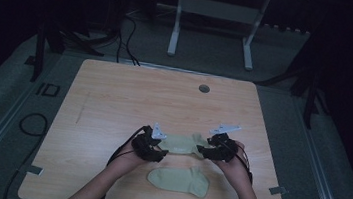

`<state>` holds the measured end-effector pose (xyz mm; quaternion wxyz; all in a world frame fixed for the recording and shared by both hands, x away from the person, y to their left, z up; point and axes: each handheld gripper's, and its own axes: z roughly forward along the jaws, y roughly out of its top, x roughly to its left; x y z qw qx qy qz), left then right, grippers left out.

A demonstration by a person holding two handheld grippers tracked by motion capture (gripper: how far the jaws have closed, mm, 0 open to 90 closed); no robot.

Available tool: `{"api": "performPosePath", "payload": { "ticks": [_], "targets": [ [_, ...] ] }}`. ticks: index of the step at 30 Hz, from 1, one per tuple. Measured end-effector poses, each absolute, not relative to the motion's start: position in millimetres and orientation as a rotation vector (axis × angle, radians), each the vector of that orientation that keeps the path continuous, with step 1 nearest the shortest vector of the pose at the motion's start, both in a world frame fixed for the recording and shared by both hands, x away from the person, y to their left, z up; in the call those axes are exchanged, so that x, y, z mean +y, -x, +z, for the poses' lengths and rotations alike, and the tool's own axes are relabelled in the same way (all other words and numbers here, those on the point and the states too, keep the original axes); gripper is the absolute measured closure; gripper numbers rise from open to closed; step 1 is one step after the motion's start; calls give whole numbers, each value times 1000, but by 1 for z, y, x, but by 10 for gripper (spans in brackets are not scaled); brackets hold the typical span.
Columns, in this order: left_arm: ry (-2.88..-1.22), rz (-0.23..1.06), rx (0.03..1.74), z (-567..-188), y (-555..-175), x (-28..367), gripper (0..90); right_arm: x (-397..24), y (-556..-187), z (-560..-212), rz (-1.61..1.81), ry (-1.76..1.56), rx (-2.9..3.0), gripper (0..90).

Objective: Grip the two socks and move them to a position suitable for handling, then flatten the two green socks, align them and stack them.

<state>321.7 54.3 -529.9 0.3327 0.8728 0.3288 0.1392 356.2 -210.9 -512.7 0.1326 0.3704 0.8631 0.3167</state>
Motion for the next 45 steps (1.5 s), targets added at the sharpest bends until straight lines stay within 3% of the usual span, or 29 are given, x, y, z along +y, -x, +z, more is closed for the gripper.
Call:
{"api": "performPosePath", "payload": {
  "ticks": [10,21,35,41,45],
  "targets": [
    [-2277,324,876,-528,-305,62,435,-222,-330,-511,924,-1064,2535,459],
    [-2315,309,842,-534,-272,69,435,-230,-300,-523,886,-1053,2579,542],
    [-2322,318,920,-551,-244,74,437,-232,-270,-544,845,-1057,2626,623],
    [-2306,299,960,-556,-251,75,462,-232,-266,-546,836,-1064,2615,679],
    [-2317,293,945,-557,-254,73,556,-232,-266,-548,828,-1060,2618,731]
  ]
}}
